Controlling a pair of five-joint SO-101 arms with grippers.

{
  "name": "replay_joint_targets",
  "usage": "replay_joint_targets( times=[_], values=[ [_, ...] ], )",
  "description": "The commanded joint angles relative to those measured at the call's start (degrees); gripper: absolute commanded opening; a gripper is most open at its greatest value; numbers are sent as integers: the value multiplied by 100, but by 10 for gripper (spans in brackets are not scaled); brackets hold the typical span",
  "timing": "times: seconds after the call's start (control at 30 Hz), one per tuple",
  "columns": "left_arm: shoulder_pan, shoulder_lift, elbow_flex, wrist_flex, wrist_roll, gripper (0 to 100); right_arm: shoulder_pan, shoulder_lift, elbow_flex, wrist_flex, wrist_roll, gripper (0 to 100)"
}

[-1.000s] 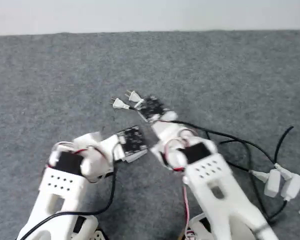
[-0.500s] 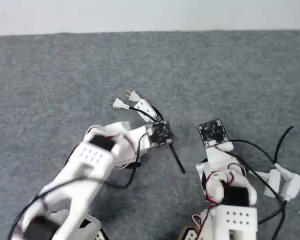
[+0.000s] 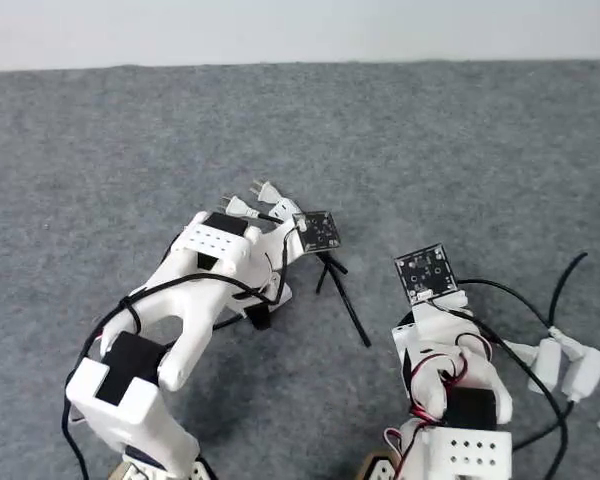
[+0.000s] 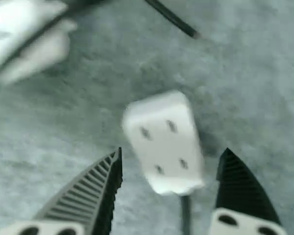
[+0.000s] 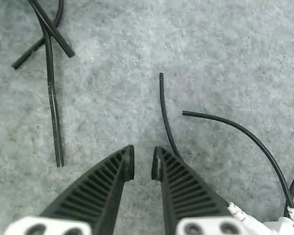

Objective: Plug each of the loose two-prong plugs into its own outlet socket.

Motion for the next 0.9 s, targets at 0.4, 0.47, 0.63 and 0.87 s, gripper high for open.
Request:
replay_joint_targets(
  times=[0.4,0.47,0.63,0.87],
  values=[
    [440,-18,-356,624,4290,26,-57,-127,308,-549,62,79],
    [334,-18,-374,571,5125,26,-57,-127,308,-549,62,79],
    [202,-9,-374,598,5934,25,-57,-127,325,-549,62,79],
    [-26,264,-391,747,7262,32,-215,-119,343,-541,70,79]
  ],
)
